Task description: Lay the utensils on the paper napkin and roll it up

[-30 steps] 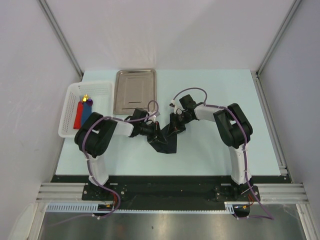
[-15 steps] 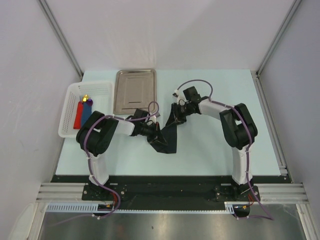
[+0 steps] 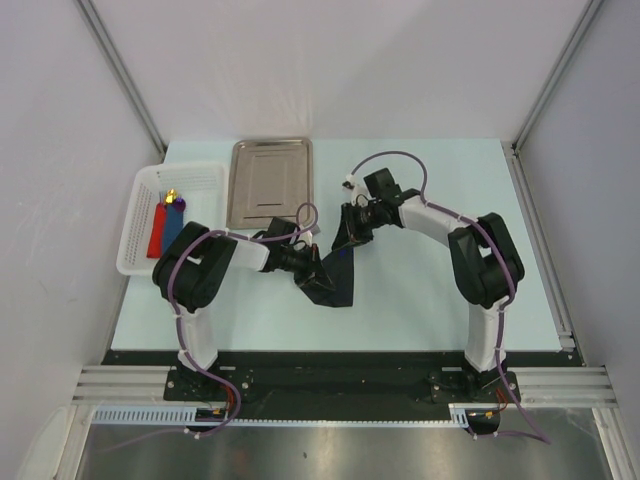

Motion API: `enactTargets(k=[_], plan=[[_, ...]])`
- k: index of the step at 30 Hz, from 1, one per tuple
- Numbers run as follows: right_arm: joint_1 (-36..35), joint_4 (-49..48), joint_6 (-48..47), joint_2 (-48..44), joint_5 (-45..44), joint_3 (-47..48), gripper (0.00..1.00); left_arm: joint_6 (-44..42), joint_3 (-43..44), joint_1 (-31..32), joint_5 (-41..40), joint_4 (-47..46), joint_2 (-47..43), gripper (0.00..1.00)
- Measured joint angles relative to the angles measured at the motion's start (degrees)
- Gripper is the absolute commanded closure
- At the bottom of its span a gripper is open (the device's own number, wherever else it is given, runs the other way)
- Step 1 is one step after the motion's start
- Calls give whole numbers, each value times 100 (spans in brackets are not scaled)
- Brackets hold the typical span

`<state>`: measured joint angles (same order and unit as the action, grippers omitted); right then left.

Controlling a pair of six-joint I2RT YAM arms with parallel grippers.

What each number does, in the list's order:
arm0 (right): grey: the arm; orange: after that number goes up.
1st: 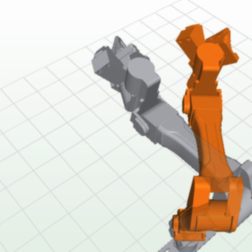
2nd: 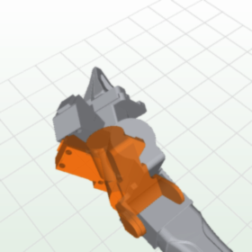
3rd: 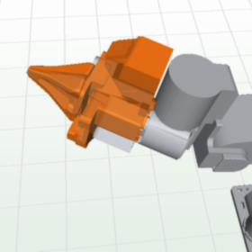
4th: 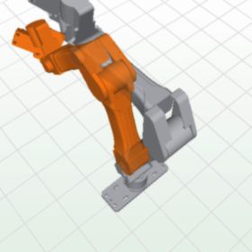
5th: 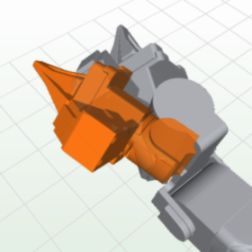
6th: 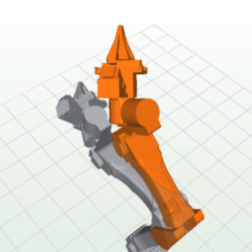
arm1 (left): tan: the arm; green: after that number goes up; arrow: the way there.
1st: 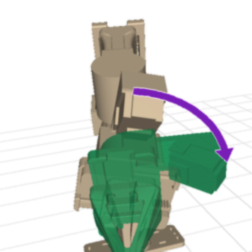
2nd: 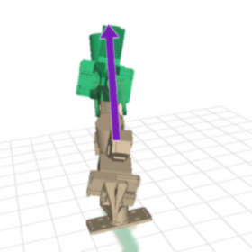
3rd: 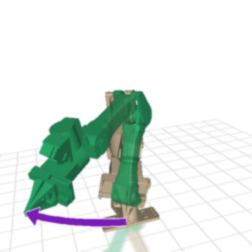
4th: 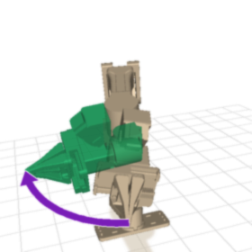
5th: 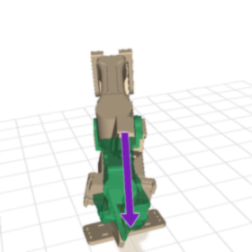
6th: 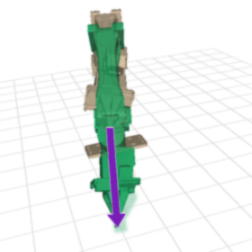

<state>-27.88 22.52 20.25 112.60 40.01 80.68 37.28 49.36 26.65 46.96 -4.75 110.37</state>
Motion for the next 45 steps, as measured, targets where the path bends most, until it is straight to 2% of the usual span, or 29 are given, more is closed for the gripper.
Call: enactTargets(k=[15,22,32,39,43,45], plan=[[-142,-87,-138,612,-315,-400,84,-28,28,0,-2,57,2,100],[-125,-173,-216,737,-181,-400,85,-114,-50,-4,92,-118,-46,87],[-74,-216,-236,793,2,-400,85,-575,-103,236,348,-216,-518,91],[-20,-236,-236,822,81,-400,85,-697,-96,323,295,-79,-146,95],[0,-258,-234,846,146,-400,85,-782,81,302,396,212,76,94],[2,-264,-234,848,160,-400,85,-848,166,306,380,382,103,90]])
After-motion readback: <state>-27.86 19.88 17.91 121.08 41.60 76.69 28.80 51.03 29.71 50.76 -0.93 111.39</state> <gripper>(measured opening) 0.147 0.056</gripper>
